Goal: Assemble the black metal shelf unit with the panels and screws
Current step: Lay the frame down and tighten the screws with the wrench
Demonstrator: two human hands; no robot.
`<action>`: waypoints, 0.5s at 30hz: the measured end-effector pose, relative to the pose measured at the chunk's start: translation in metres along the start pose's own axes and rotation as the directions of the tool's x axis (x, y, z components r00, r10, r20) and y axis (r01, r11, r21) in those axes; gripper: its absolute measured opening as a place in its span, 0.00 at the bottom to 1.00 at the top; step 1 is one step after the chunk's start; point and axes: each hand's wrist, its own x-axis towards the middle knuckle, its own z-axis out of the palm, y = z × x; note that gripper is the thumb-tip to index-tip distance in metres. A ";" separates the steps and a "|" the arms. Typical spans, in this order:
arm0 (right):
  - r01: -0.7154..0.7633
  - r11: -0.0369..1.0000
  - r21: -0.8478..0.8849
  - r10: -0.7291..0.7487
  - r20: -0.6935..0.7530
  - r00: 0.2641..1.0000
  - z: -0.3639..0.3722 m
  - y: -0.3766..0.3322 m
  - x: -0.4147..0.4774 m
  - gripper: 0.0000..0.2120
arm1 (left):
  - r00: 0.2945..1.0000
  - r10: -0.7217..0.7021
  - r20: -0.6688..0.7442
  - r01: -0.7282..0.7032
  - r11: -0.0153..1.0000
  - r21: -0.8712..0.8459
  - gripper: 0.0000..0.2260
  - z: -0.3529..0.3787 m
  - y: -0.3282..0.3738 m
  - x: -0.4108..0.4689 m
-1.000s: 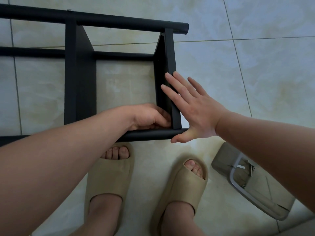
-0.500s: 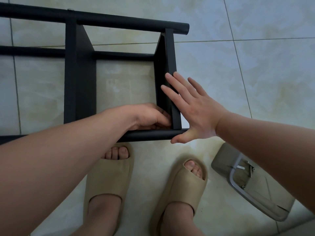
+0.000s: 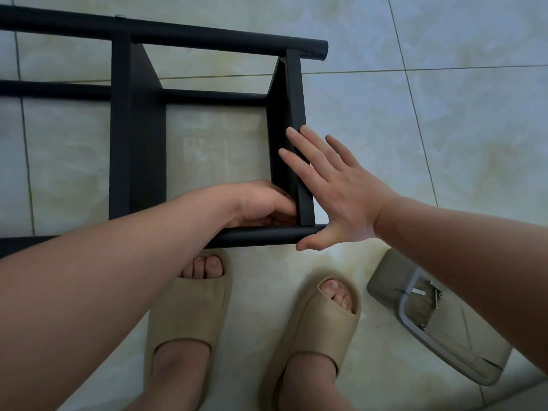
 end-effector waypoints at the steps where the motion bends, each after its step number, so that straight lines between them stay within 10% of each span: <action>1: 0.001 1.000 -0.001 -0.001 -0.002 1.000 0.000 0.000 0.000 0.63 | 1.000 0.004 -0.009 -0.004 1.000 0.007 0.04 0.001 0.000 0.000; 15: 0.004 0.997 -0.074 -0.006 -0.028 1.000 -0.004 0.001 -0.001 0.63 | 0.997 0.019 -0.074 -0.008 0.990 0.142 0.05 0.005 0.005 -0.004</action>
